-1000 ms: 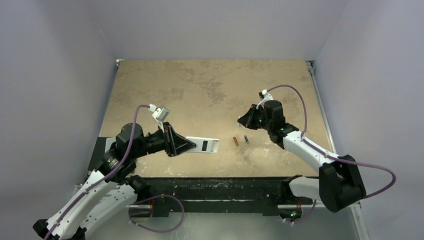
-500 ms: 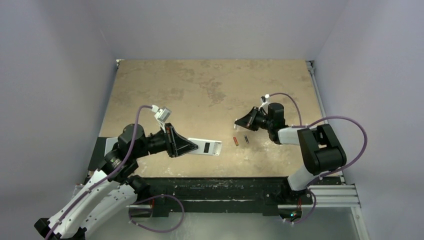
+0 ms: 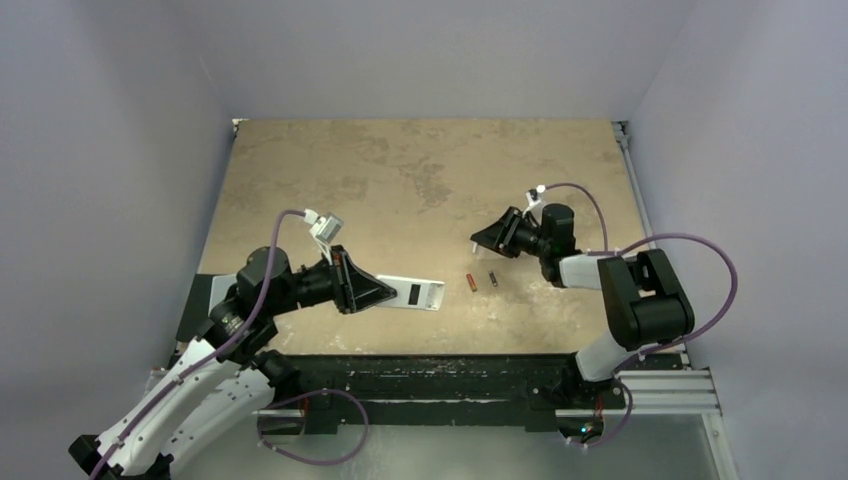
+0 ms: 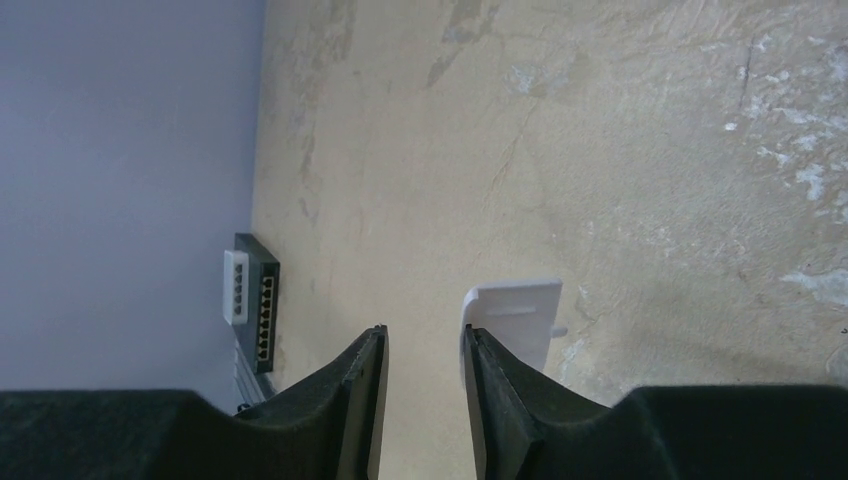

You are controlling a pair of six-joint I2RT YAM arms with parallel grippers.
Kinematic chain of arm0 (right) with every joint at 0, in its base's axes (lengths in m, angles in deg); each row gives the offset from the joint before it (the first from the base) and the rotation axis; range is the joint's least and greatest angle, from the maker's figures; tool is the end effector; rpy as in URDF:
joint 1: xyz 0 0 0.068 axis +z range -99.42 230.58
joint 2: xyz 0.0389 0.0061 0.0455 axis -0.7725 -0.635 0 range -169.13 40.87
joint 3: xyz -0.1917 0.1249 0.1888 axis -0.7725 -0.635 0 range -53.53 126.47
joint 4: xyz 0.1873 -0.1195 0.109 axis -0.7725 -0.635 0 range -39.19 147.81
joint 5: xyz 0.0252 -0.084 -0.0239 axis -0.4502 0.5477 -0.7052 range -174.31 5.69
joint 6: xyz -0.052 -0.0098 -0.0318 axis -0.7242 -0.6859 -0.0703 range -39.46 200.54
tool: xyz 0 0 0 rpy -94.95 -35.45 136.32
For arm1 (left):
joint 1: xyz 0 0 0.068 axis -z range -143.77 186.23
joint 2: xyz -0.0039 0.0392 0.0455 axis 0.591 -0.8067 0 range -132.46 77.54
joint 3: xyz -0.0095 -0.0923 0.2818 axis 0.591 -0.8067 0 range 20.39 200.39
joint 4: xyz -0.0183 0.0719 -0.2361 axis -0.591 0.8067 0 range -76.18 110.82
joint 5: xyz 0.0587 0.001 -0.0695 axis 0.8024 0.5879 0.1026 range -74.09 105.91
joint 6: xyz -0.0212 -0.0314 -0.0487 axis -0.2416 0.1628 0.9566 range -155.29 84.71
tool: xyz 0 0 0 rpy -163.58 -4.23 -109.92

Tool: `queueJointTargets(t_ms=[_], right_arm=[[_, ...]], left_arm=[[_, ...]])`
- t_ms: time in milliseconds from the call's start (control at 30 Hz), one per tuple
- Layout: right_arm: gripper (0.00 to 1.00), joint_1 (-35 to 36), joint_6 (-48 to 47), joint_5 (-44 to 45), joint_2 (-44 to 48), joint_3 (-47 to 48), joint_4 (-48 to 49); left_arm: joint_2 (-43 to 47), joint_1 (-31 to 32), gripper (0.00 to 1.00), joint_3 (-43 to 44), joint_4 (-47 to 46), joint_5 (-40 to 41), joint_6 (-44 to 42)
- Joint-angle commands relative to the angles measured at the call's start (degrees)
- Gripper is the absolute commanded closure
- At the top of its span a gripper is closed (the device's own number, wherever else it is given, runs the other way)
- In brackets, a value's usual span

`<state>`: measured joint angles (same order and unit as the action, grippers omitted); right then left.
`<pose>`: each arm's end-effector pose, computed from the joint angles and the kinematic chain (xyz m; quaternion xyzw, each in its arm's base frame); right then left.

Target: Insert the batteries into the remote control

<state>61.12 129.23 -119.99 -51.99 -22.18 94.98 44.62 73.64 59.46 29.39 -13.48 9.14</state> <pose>0.2888 0.0815 0.1821 0.1044 0.8102 0.4789 0.3214 0.0760 -0.0869 0.3360 0.1186 0.7465 -0.5559 0.3459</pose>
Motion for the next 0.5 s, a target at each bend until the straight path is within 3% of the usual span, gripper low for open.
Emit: queueJointTargets(t_ms=[0,267,467], right_arm=[[0.58,-0.09,-3.99,0.47,4.91,-0.08,-3.72],[0.54,-0.17,-12.2,9.85,10.67,2.32,-18.7],[0.54,-0.12,-14.28,13.51,14.78,-0.15,-21.66]], left_arm=[[-0.17,-0.3,1.0,-0.13,-2.87,-0.12,0.23],[0.06,-0.22,1.0,-0.75,-3.13,-0.03,0.65],[0.56,-0.23,1.0,-1.17,-3.01,0.1,0.88]])
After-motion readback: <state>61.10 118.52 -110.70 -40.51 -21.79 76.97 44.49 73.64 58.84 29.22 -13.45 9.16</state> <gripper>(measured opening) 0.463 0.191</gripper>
